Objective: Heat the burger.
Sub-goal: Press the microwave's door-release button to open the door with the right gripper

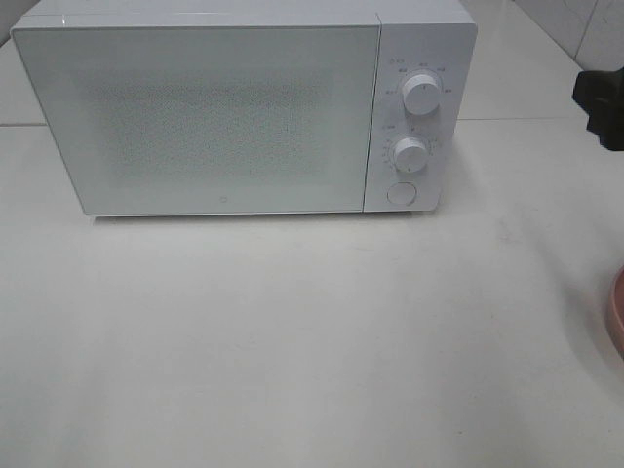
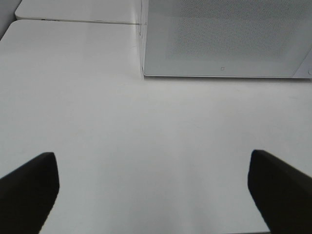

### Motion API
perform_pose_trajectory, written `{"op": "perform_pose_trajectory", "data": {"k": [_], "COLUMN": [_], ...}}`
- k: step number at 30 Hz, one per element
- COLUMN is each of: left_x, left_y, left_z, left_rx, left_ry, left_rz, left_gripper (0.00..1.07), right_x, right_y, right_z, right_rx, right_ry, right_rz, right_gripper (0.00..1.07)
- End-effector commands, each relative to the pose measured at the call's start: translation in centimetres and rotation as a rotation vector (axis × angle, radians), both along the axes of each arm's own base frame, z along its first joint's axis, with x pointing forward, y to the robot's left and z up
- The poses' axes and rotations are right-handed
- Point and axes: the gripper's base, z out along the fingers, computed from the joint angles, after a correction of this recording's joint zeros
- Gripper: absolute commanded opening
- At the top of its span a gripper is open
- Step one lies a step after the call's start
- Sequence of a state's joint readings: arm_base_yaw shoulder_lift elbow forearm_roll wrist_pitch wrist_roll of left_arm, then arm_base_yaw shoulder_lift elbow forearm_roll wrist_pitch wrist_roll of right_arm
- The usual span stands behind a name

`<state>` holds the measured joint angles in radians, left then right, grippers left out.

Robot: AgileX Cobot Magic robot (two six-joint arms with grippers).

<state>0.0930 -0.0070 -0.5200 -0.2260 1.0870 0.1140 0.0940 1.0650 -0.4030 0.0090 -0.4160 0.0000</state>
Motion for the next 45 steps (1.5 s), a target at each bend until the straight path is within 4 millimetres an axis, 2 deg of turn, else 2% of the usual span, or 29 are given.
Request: {"op": "perform_pose_trajectory", "data": {"k": [1,3,5,8,11,14,16,22,24,33,35,40,45], "left_x": [-0.3,-0.3,-0.3,-0.3,-0.3,-0.3,-0.3,-0.3,-0.3,-0.3,-0.3,-0.3,-0.3], "left_y": [0.0,0.0,0.0,0.0,0.0,0.0,0.0,0.0,0.0,0.0,0.0,0.0,0.0], "left_z": [0.0,0.0,0.0,0.0,0.0,0.0,0.0,0.0,0.0,0.0,0.0,0.0,0.0], "left_rx": [-0.002,-0.002,-0.002,-0.002,-0.002,-0.002,-0.002,-0.002,-0.002,-0.002,-0.002,-0.002,-0.002], "left_ry": [-0.034,-0.034,-0.034,-0.034,-0.034,-0.034,-0.034,-0.034,-0.034,-0.034,-0.034,-0.034,-0.034], "left_rz": [-0.003,-0.003,-0.003,-0.003,-0.003,-0.003,-0.003,-0.003,-0.003,-0.003,-0.003,-0.003,-0.003], "left_gripper": [0.98,0.98,0.98,0.98,0.98,0.98,0.98,0.98,0.98,0.98,0.98,0.98,0.98], "right_x": [0.4,0.4,0.3,0.3,0.1,0.1,0.3,0.5,0.5,0.5,0.9,1.2,1.4], "right_y": [-0.2,-0.2,-0.2,-0.1,1.3,1.7,3.3,4.6,5.9,7.5,8.8,10.3,10.9], "right_z": [-1.3,-1.7,-3.3,-3.5,-4.5,-4.7,-5.6,-6.7,-7.9,-9.7,-10.5,-11.3,-11.6], "right_rx": [-0.017,-0.013,0.016,0.019,0.000,-0.010,-0.038,-0.042,-0.037,-0.040,-0.040,-0.046,-0.045], "right_ry": [-0.037,-0.033,-0.026,-0.028,-0.019,-0.022,-0.018,-0.009,-0.008,0.017,0.042,0.063,0.071], "right_rz": [-0.006,-0.009,-0.034,-0.037,-0.012,-0.003,0.033,0.034,0.021,-0.030,-0.035,-0.019,-0.018], "right_gripper": [0.76,0.76,0.76,0.76,0.76,0.76,0.76,0.76,0.76,0.76,0.76,0.76,0.76]}}
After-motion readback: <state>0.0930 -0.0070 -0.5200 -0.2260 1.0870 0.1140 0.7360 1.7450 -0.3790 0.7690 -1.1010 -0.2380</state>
